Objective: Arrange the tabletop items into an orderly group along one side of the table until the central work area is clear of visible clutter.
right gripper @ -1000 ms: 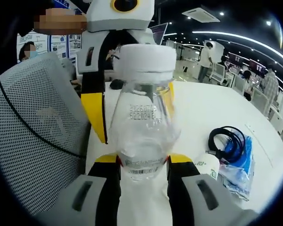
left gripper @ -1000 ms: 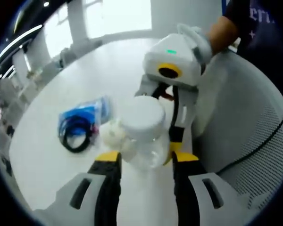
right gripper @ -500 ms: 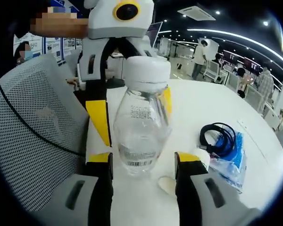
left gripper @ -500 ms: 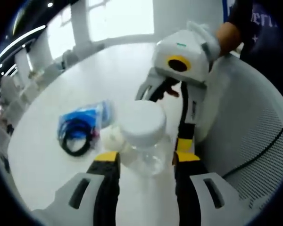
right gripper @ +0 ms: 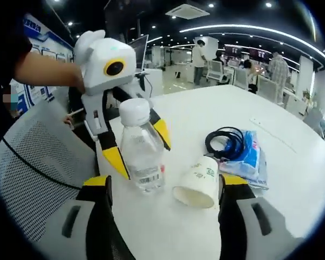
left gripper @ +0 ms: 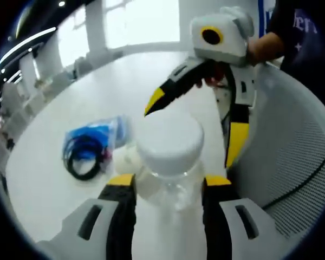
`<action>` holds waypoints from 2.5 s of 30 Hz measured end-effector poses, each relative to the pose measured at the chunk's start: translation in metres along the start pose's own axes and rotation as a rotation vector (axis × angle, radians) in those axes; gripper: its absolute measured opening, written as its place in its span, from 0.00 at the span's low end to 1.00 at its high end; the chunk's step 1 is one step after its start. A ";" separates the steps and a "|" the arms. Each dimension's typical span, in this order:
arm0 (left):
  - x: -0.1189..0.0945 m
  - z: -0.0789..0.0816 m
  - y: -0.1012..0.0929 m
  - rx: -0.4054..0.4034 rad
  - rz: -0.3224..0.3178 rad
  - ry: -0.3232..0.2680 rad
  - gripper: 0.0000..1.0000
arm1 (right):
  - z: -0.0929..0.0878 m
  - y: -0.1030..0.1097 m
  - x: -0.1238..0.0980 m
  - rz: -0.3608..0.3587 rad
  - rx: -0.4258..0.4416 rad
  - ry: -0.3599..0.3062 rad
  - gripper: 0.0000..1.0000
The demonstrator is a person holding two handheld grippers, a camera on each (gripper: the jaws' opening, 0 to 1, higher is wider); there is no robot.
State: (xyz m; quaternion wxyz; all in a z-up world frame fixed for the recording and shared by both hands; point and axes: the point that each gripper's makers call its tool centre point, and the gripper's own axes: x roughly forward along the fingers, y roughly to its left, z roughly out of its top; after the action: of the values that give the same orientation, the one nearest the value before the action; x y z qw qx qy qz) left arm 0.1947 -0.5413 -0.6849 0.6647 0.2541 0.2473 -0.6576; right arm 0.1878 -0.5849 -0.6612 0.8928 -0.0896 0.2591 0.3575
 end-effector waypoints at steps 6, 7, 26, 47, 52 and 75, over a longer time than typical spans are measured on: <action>0.004 -0.001 0.000 -0.006 0.007 -0.014 0.45 | -0.002 -0.011 -0.027 -0.069 0.054 -0.007 0.93; 0.005 -0.001 0.000 -0.008 0.009 -0.017 0.45 | -0.002 -0.012 -0.032 -0.077 0.060 -0.011 0.93; 0.009 0.000 0.002 -0.096 0.082 -0.073 0.43 | -0.039 -0.020 -0.097 -0.251 0.153 0.028 1.00; -0.002 0.002 0.011 -0.160 0.097 -0.110 0.39 | -0.049 -0.021 -0.098 -0.290 0.213 -0.016 1.00; -0.008 0.001 0.021 -0.155 0.109 -0.111 0.39 | -0.050 -0.022 -0.098 -0.295 0.213 -0.014 1.00; -0.041 -0.005 0.094 -0.129 0.177 -0.103 0.39 | -0.050 -0.025 -0.100 -0.318 0.229 -0.023 1.00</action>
State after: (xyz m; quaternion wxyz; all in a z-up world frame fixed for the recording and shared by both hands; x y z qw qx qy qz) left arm 0.2882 -0.5066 -0.6602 0.7471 0.1974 0.2313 -0.5910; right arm 0.1243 -0.6797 -0.6522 0.9453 -0.0231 0.2704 0.1811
